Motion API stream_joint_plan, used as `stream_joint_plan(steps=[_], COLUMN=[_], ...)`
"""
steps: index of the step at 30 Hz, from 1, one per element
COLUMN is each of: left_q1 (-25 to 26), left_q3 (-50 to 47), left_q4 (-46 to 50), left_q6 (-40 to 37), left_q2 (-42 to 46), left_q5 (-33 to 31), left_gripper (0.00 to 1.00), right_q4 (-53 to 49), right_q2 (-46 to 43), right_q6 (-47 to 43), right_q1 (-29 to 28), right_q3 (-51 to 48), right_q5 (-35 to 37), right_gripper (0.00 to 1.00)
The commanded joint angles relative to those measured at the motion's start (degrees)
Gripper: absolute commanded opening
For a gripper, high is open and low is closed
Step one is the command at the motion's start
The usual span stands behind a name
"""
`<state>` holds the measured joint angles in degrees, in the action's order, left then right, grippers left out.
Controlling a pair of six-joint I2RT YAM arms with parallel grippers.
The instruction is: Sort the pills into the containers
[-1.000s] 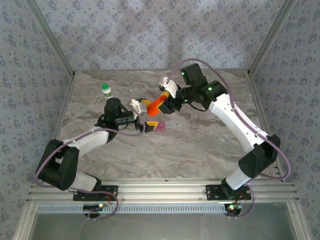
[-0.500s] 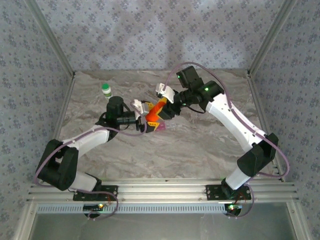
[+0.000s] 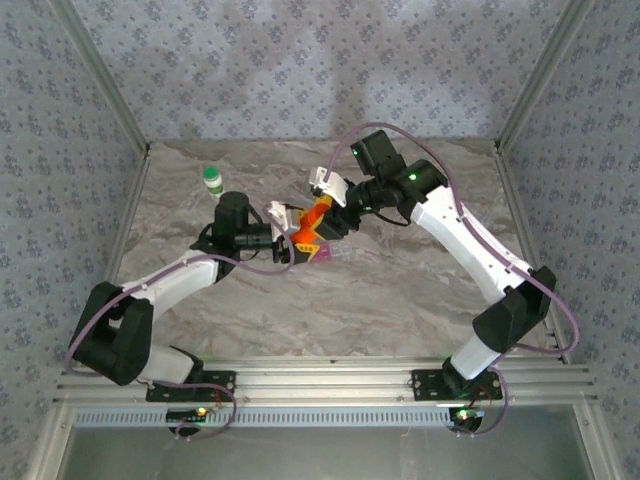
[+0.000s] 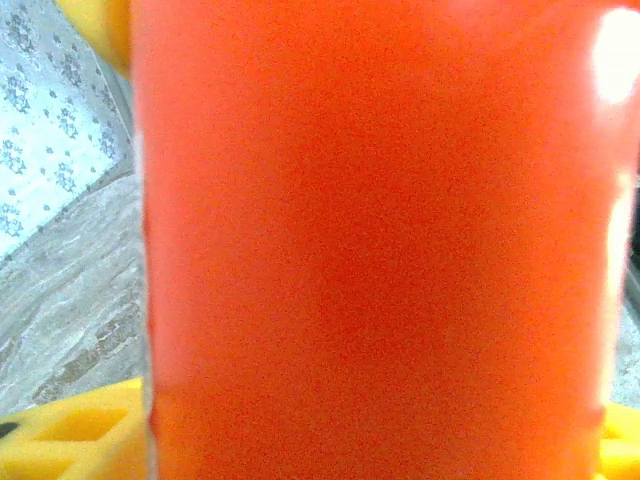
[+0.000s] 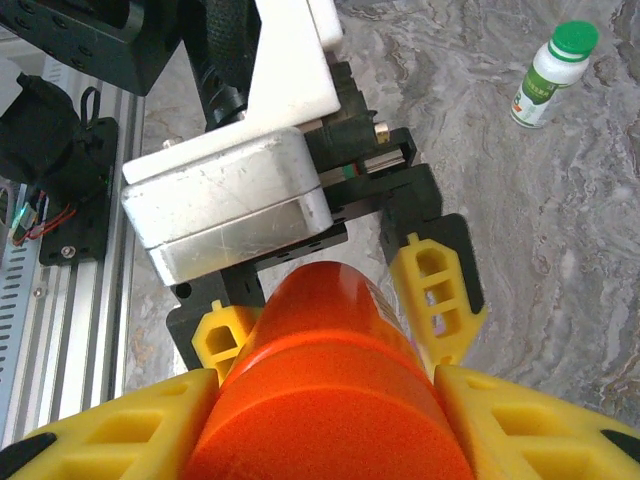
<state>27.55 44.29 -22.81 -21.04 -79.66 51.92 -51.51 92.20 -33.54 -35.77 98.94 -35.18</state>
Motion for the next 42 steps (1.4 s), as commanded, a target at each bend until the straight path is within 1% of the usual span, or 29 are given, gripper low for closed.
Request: stream_joint_plan(steps=[1,5,7,9,15,18,20,21,22,25,27,29,31,33,34,37,40,42], left_q1=[0.5,0.4,0.5,0.5,0.5,0.4,0.3,0.3,0.2,0.0,-0.3,-0.3,-0.2,-0.1,0.0,0.7,1.3,1.3], left_q3=[0.5,0.6,0.5,0.3,0.0,0.0,-0.5,-0.8,-1.1,-2.4,-3.4,-4.7,-5.7,-6.5,-7.0,-7.1,-7.5,-7.7], left_q4=[-0.3,0.3,0.4,0.4,0.1,-0.6,-2.1,-2.9,-3.6,-6.7,-9.7,-13.1,-16.3,-18.3,-19.2,-18.8,-18.9,-19.0], left_q6=[-1.5,-2.0,-2.0,-2.0,-1.2,-0.1,1.2,1.8,2.5,5.8,8.5,11.7,14.9,18.2,19.1,19.3,19.2,19.3], left_q2=[2.0,1.9,2.1,2.4,2.6,2.7,2.8,2.9,3.0,3.4,3.4,3.1,2.8,2.4,2.2,1.7,1.4,1.4], left_q5=[1.9,1.9,1.8,1.3,0.7,-0.4,-2.1,-3.3,-4.5,-10.7,-13.5,-17.3,-22.3,-28.2,-30.1,-35.7,-39.3,-40.1], left_gripper=[0.62,0.62,0.59,0.58,0.42,0.36,0.32,0.31,0.29,0.26,0.19,0.13,0.0,0.0,0.0,0.0,0.0,0.0], right_q4=[-1.8,-1.4,-1.6,-1.6,-1.0,0.6,3.0,4.2,5.9,10.5,15.0,20.6,26.7,30.0,30.8,30.5,29.2,27.6], right_q2=[0.5,0.6,0.5,0.4,-0.4,-1.3,-2.2,-2.7,-3.5,-5.9,-7.9,-10.0,-11.5,-11.3,-10.8,-8.0,-4.2,-1.3], right_q6=[-0.8,-0.4,-0.3,-0.2,0.2,1.5,3.7,5.5,7.6,14.2,19.9,24.3,32.3,39.2,43.0,51.5,55.9,56.6], right_q1=[-0.4,-0.4,-0.4,-0.3,0.1,0.4,0.9,1.2,1.7,3.4,4.0,4.1,3.5,2.7,2.1,0.7,-0.1,-0.6], right_q3=[2.0,2.1,2.1,2.0,1.5,0.7,-0.2,-0.8,-1.3,-3.3,-5.3,-7.5,-9.9,-10.3,-10.3,-8.0,-4.8,-2.2], right_q5=[-0.2,-0.2,0.0,0.5,-0.4,-0.3,0.6,1.5,2.2,2.9,5.2,8.9,13.9,18.9,21.4,26.4,28.7,28.9], right_gripper=[0.28,0.28,0.28,0.29,0.3,0.37,0.51,0.59,0.63,0.75,0.79,0.82,0.83,0.83,0.83,0.82,0.81,0.81])
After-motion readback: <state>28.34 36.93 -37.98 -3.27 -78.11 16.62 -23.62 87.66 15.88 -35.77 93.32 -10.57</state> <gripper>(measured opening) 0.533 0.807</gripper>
